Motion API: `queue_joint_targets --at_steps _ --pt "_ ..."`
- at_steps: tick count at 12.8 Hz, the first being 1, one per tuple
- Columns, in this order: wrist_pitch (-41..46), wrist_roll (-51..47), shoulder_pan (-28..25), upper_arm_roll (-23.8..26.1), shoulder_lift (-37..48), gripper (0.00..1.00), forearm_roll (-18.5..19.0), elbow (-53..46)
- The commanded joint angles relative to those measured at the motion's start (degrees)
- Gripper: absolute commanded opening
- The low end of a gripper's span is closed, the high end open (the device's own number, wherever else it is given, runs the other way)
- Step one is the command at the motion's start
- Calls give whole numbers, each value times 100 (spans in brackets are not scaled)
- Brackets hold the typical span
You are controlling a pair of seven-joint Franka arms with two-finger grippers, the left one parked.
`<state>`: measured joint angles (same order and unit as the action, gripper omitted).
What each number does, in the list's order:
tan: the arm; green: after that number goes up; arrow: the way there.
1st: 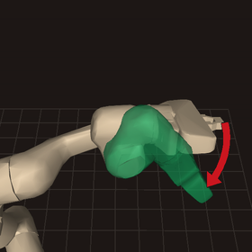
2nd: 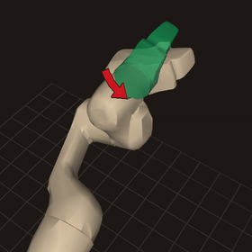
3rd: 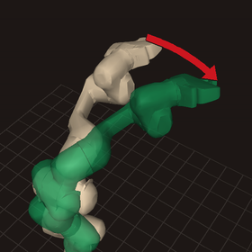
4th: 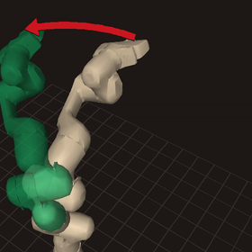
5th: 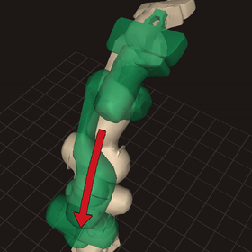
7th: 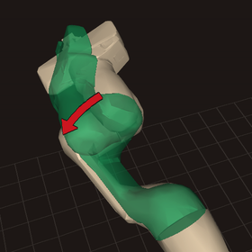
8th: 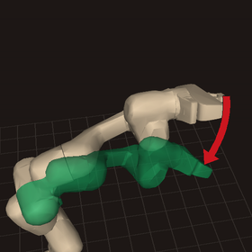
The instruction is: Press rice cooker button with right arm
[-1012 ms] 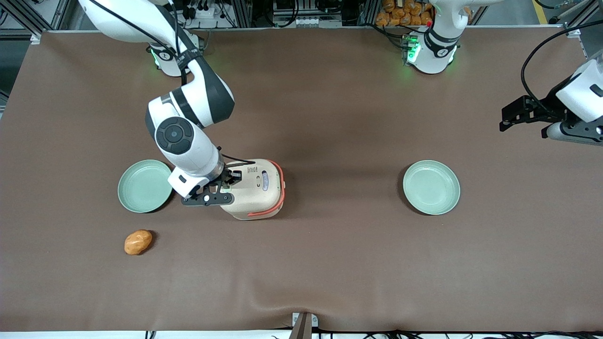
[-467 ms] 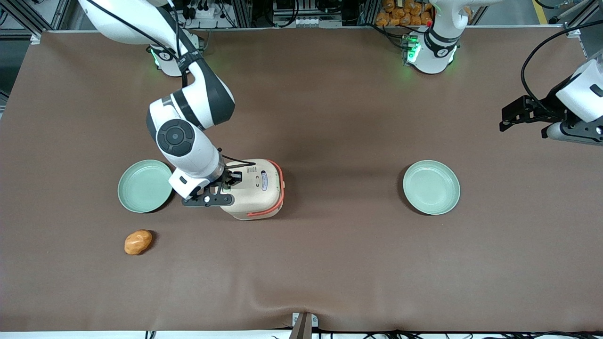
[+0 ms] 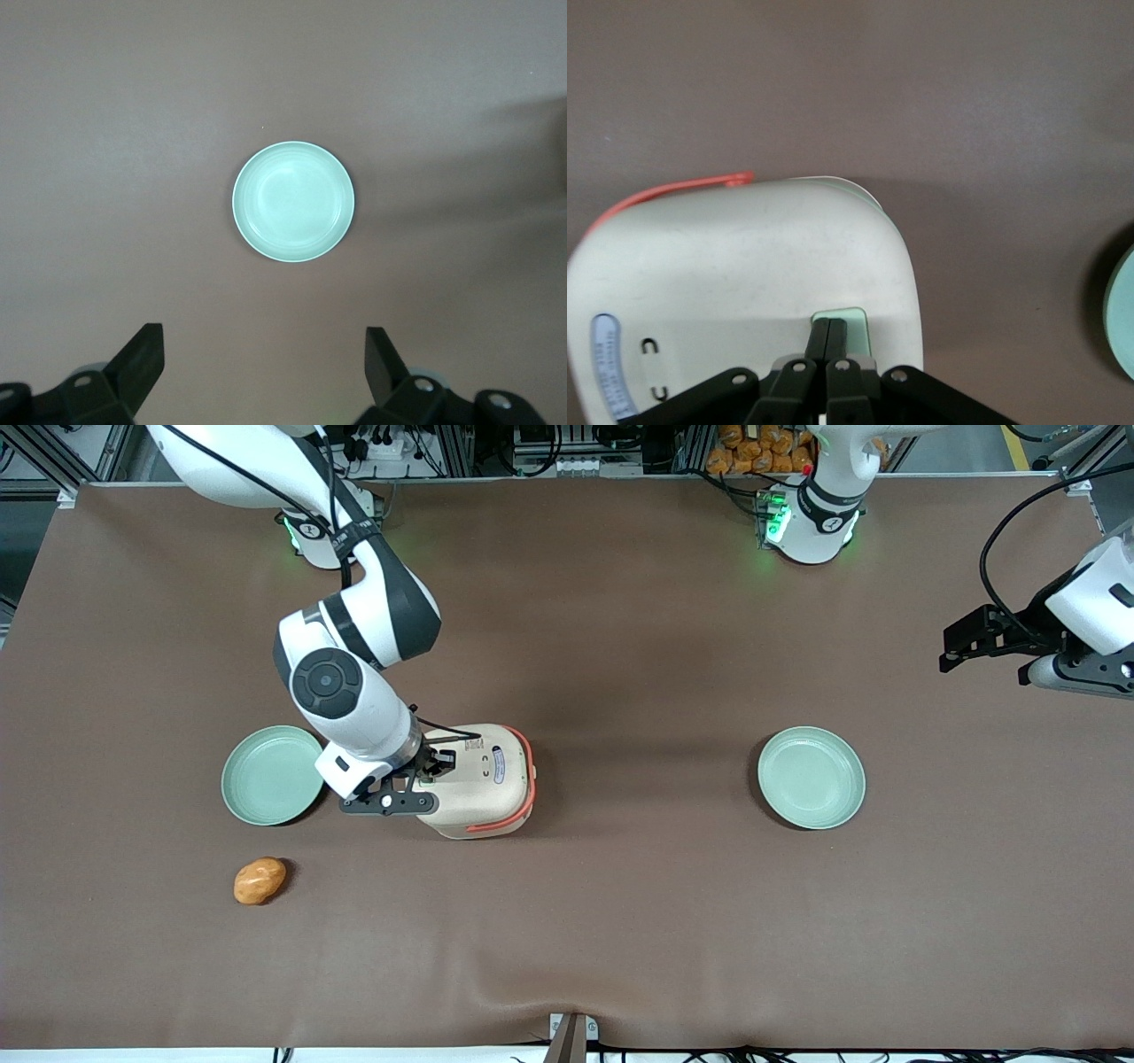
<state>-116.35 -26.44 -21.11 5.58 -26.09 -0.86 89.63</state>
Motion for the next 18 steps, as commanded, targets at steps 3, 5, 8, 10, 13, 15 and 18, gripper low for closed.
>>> queue_joint_targets --at_steps 3,5,8,10,13,15,18 --pt "1190 -11 141 22 648 29 -433 -770" --pt "1675 -11 212 -4 920 100 -363 -973" --pt "1826 -2 405 -109 1377 100 -336 -1000" --pt "2080 7 458 -276 1606 100 -328 -1000" --pt "2554 636 423 -785 1923 100 -328 -1000" --pt "2879 1016 441 -1119 2090 100 -319 -1000" --pt "3336 1532 686 -1235 2388 100 -135 -930"
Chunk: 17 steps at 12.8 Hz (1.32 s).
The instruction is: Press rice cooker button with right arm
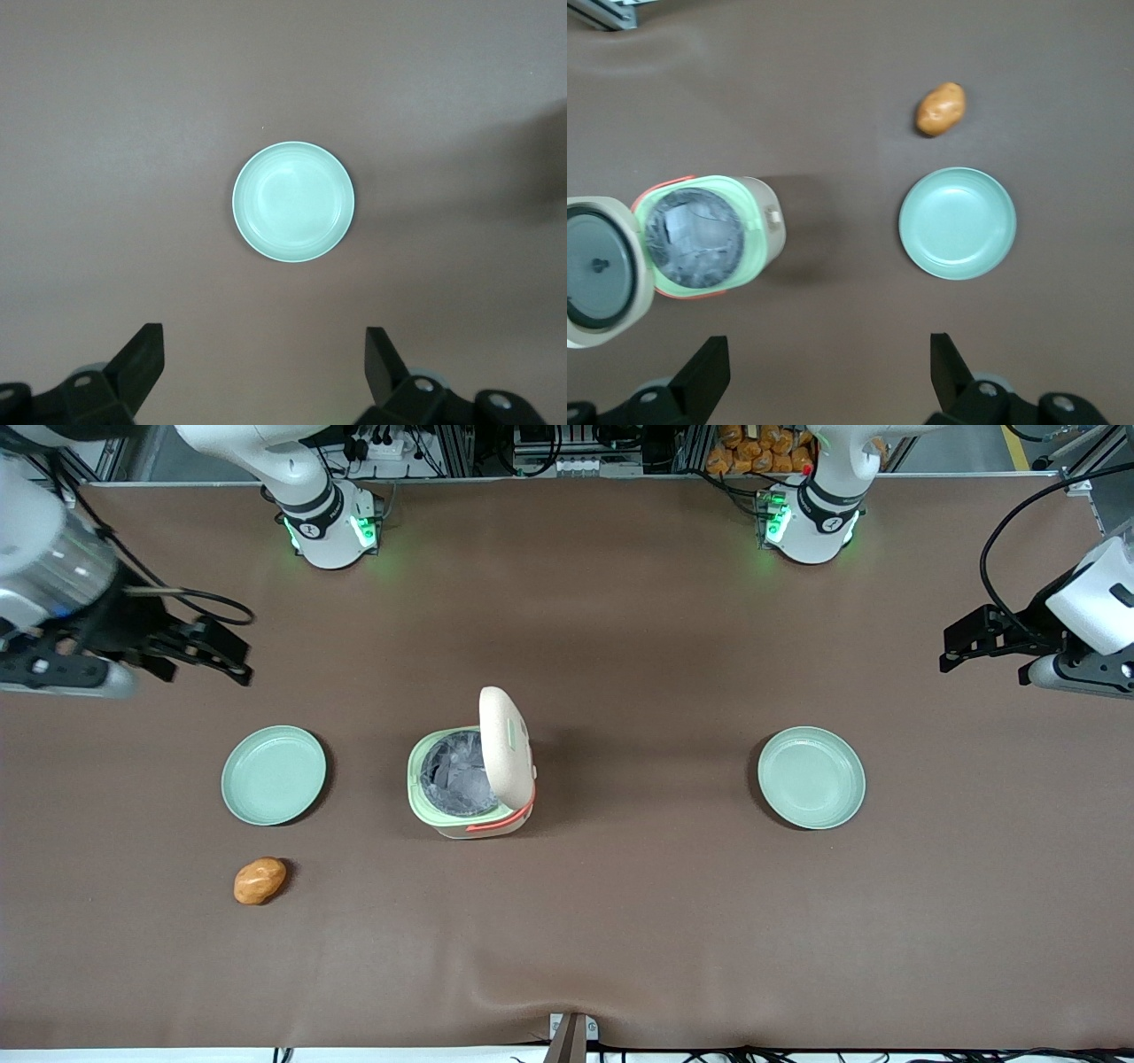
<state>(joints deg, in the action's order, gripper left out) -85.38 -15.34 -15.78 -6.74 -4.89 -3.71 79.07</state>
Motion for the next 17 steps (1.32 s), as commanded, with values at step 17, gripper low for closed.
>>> queue_joint_targets --at_steps 17 --pt "-252 2175 672 -486 1280 100 213 1673"
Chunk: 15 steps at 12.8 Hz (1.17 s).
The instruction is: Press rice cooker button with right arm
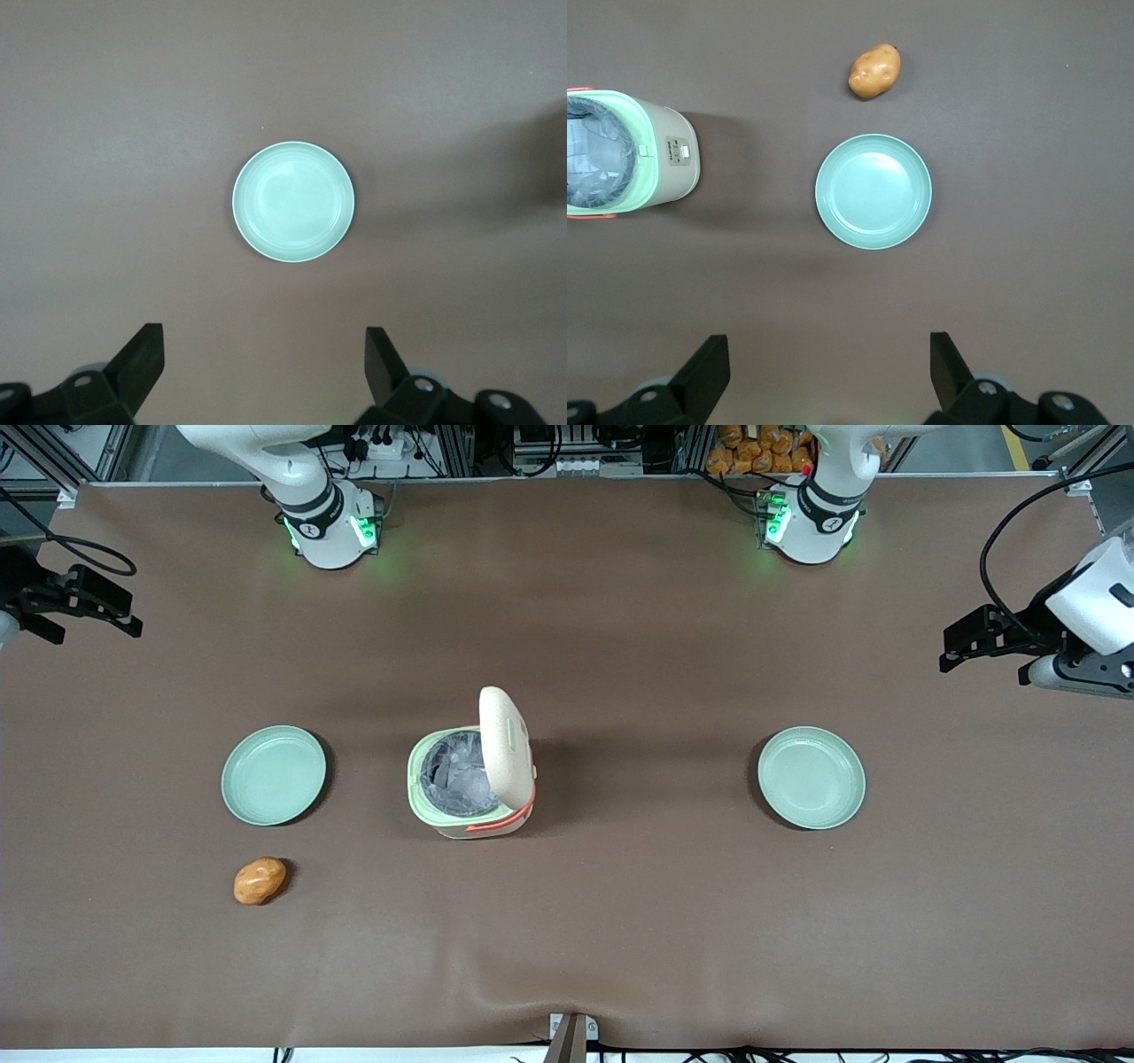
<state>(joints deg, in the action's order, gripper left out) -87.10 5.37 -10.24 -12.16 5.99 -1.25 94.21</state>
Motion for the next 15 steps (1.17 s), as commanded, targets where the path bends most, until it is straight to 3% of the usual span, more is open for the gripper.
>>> queue_joint_targets --at_steps 1,15 --pt "-61 113 127 55 201 100 -33 150" --pt "62 122 136 64 210 100 -33 36"
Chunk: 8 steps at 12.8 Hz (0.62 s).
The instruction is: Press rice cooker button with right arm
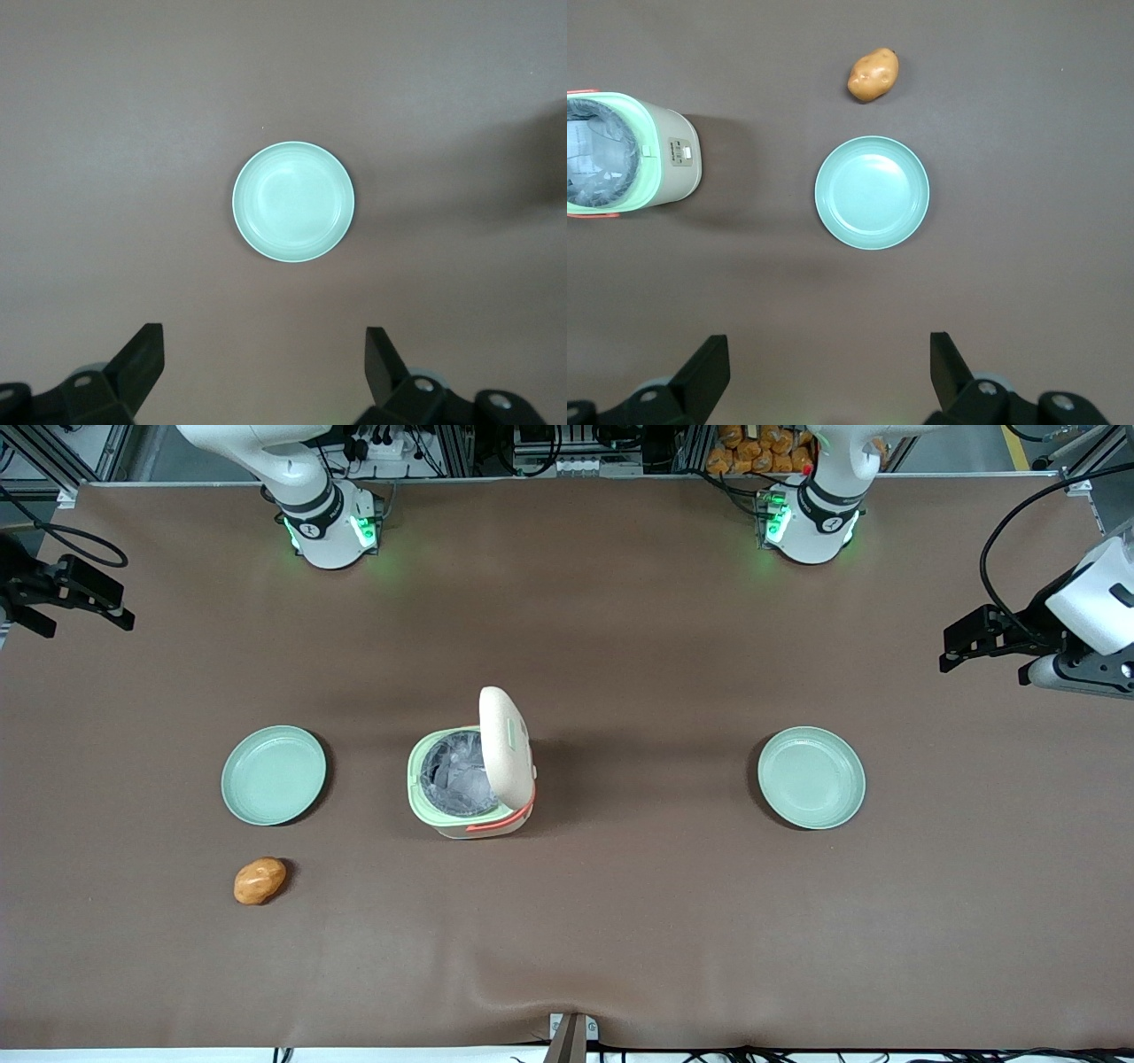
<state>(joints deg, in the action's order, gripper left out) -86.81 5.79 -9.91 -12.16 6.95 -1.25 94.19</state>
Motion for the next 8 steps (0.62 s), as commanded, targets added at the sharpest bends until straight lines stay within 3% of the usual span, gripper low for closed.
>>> queue_joint_targets --at_steps 1,8 --pt "33 80 103 64 113 100 -33 38" --pt "147 71 103 64 104 100 -33 -58"
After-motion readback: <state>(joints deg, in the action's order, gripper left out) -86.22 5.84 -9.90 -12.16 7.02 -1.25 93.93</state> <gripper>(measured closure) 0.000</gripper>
